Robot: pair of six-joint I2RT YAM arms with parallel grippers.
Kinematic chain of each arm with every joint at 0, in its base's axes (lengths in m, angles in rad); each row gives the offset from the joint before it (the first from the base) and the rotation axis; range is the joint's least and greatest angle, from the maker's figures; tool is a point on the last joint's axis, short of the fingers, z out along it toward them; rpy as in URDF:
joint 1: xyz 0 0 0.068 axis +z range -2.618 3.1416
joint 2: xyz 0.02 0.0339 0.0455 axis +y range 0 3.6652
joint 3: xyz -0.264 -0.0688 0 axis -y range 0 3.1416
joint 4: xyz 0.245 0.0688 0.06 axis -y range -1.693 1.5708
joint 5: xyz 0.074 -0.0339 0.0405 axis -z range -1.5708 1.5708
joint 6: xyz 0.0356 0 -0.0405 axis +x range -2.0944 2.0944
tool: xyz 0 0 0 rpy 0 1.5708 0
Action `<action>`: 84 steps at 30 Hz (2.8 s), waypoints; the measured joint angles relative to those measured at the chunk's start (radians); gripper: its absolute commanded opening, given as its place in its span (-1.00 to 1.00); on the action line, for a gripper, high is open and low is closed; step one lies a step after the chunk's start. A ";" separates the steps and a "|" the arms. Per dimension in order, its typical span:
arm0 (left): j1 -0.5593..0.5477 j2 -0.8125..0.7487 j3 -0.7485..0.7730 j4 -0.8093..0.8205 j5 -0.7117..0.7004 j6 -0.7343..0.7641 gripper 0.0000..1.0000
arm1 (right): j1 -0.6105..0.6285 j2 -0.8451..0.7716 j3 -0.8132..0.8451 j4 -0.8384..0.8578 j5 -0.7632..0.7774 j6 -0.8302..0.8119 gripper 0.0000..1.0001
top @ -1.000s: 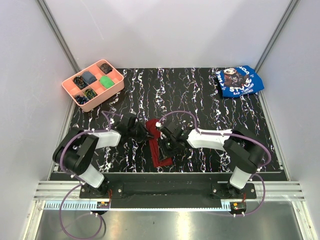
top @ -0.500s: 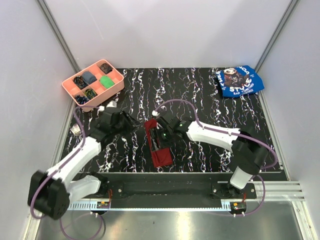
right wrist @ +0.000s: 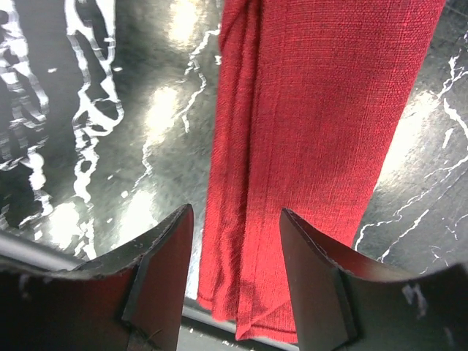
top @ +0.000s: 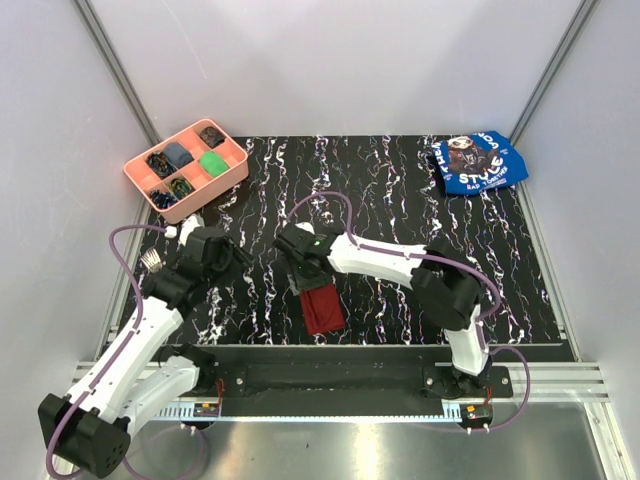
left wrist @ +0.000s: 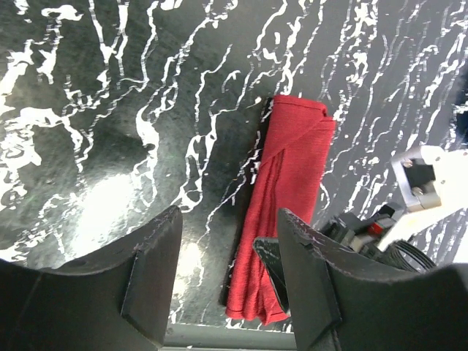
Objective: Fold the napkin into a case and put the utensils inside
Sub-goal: Pick up the smaller rectangle-folded napkin from the center of the board, then turn over the smaller rectangle-folded napkin at the center of the board.
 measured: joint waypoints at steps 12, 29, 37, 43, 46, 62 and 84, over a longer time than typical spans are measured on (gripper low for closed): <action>0.000 -0.007 0.002 -0.045 -0.008 0.016 0.18 | 0.039 0.121 0.118 -0.100 0.091 0.018 0.12; 0.000 -0.026 0.002 -0.066 -0.008 0.032 0.20 | 0.090 0.230 0.243 -0.228 0.235 0.066 -0.77; 0.000 -0.034 0.002 -0.066 -0.007 0.090 0.16 | 0.089 0.225 0.269 -0.200 0.166 0.051 -1.00; 0.011 -0.034 0.012 -0.074 -0.010 0.161 0.04 | 0.076 0.125 0.167 0.020 -0.049 0.052 -1.00; 0.023 -0.034 0.021 -0.083 -0.019 0.188 0.00 | 0.050 0.038 0.065 0.159 -0.156 0.068 -1.00; 0.042 0.071 0.031 -0.068 -0.040 0.265 -0.20 | -0.123 -0.026 -0.504 1.154 -0.634 0.351 -0.97; -0.007 0.429 -0.047 0.394 0.361 0.289 -0.25 | -0.416 -0.342 -0.605 0.713 -0.615 0.014 0.32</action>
